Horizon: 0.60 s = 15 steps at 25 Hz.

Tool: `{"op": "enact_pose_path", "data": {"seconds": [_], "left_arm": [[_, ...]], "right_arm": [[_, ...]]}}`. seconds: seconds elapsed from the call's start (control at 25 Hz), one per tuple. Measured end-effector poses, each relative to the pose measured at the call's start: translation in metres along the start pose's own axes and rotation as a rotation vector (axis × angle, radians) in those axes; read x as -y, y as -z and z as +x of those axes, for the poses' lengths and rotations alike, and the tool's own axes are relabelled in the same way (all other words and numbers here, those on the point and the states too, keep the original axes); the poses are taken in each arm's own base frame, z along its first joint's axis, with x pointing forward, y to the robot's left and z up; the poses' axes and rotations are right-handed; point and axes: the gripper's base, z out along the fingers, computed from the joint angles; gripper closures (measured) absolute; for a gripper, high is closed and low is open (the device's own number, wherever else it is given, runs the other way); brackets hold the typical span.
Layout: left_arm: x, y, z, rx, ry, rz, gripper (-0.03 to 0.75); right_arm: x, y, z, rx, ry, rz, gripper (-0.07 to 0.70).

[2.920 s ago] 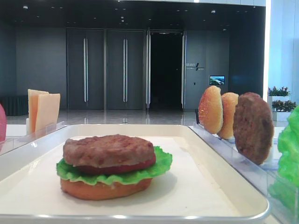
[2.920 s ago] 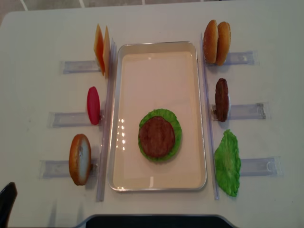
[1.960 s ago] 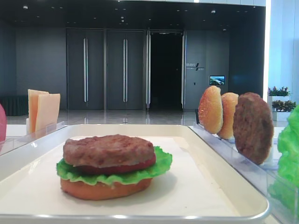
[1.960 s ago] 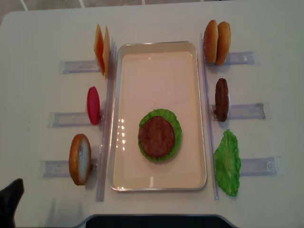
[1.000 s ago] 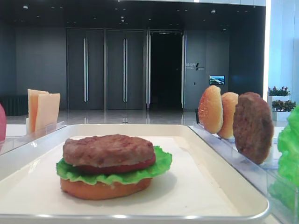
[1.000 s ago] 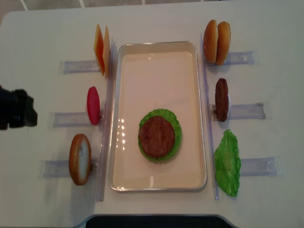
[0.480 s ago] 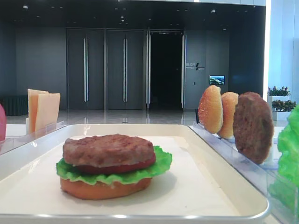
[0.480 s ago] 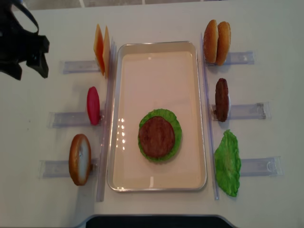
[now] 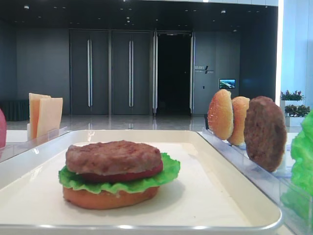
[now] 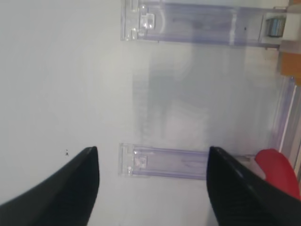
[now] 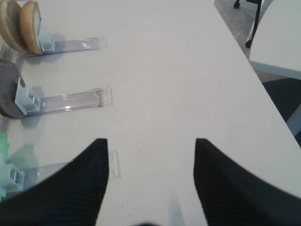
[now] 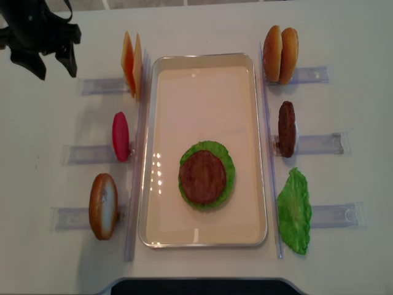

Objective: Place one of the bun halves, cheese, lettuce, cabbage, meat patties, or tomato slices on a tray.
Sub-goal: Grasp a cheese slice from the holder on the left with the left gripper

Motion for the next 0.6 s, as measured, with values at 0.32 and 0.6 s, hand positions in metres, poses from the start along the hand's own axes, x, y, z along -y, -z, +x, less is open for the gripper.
{"op": "enact_pose_path", "data": {"seconds": [0.32, 0.6], "left_arm": [[0.0008, 0.0033, -0.0064, 0.020, 0.005, 0.008, 0.177], [0.0020, -0.0036, -0.0090, 0.005, 0.004, 0.011, 0.179]], "right_arm": [[0.0000, 0.0000, 0.0000, 0.000, 0.000, 0.000, 0.217], [0.0000, 0.0000, 0.0000, 0.000, 0.000, 0.000, 0.217]]}}
